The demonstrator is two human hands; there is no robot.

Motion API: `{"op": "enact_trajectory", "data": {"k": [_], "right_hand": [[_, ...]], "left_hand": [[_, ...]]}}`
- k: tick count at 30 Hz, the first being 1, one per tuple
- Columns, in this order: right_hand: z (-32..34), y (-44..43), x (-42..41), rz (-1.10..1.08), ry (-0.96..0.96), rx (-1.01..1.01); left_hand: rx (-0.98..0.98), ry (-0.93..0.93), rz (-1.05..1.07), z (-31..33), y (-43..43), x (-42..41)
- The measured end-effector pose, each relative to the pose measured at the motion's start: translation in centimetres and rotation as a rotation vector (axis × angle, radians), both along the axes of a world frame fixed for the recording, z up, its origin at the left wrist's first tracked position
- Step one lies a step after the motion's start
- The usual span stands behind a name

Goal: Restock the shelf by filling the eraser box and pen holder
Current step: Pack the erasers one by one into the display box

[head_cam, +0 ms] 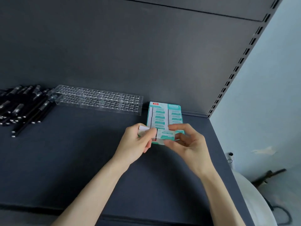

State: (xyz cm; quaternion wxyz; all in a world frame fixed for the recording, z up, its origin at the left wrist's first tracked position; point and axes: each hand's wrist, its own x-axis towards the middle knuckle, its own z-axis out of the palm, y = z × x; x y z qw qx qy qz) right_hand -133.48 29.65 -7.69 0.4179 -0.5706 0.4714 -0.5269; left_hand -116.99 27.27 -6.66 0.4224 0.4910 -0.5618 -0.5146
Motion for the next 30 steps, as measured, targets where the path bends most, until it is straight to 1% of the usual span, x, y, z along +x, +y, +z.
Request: {"op": "enact_trajectory", "data": {"k": [2, 3, 5, 7, 9, 12, 20, 26, 30], "right_hand": [[0.0, -1.3, -0.1, -0.054, 0.104, -0.022], [0.0, -1.9, -0.1, -0.092, 0.177, -0.039], [-0.2, -2.6, -0.2, -0.139, 0.303, -0.068], [-0.5, -2.8, -0.1, -0.124, 0.365, -0.068], [-1.0, -2.7, 0.1, -0.109, 0.417, -0.065], [-1.9, -2.5, 0.2, -0.154, 0.523, -0.153], [-2.8, -2.9, 0.4, -0.223, 0.628, -0.280], [-3.2, -2.9, 0.5, -0.220, 0.661, -0.291], [-3.4, -2.9, 0.3, -0.204, 0.690, -0.298]], "left_hand": [[-0.024, -0.027, 0.066, 0.0, -0.9, 0.0], [-0.014, -0.003, 0.110, -0.1, -1.3, 0.0], [0.038, 0.104, 0.191, -0.5, -2.2, 0.2], [0.055, 0.188, 0.232, -0.8, -2.6, 0.2], [0.007, 0.215, 0.252, -1.3, -2.5, 0.2], [-0.071, 0.266, 0.283, -1.7, -2.5, 0.2], [-0.025, 0.370, 0.322, -2.2, -2.7, 0.0], [-0.034, 0.372, 0.321, -2.0, -2.6, -0.1], [-0.062, 0.323, 0.312, -2.0, -2.5, -0.1]]}}
